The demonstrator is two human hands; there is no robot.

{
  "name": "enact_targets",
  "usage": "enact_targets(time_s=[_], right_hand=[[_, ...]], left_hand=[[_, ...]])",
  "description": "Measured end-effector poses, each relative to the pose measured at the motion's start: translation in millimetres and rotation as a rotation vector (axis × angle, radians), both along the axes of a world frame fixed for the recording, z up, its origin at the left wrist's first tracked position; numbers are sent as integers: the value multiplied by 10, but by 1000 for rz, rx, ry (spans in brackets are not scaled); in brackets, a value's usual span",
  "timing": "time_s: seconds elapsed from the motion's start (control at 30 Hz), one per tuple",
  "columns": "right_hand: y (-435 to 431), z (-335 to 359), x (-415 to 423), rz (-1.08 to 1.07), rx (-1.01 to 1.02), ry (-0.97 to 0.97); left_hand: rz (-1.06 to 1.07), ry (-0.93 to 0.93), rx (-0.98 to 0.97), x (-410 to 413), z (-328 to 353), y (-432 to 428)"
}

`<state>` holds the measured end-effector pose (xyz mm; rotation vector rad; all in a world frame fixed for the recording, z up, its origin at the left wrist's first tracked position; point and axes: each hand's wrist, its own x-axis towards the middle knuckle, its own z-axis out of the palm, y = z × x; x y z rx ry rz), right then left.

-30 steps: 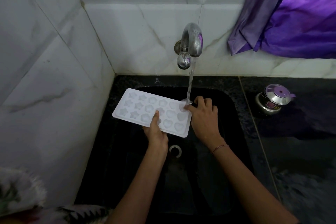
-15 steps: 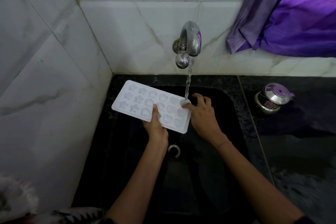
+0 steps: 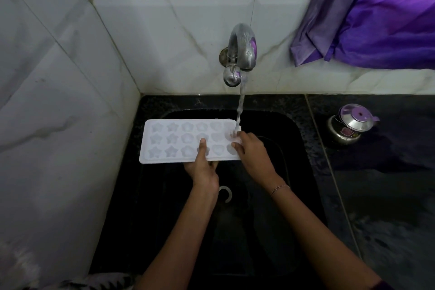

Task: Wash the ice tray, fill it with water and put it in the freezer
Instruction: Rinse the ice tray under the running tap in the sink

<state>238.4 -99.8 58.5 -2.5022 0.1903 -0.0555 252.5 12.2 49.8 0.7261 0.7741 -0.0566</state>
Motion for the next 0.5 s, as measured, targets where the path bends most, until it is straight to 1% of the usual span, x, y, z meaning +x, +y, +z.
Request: enact_targets(time_s=[0.1,0.2,0.27,0.33,0.43,0.5], right_hand=[[-27,-55,-41,132,-362,-60],[-41,26,-14,93,-546,-68],[6,76,-8,29,-603,-46],[42,92,-1,-11,-613,-51],[40,83,14,76,-537,-73],[-22,78,29,144,-538,-61]], left_hand=[[31,3,15,0,4,2],[35,13,26,-11,-4,-3],[31,-18,21,-2,7,-16],[25,-65,24,31,8,-15],[16,-97,31,73,-6,15],[14,-86,34,64,-37,30]])
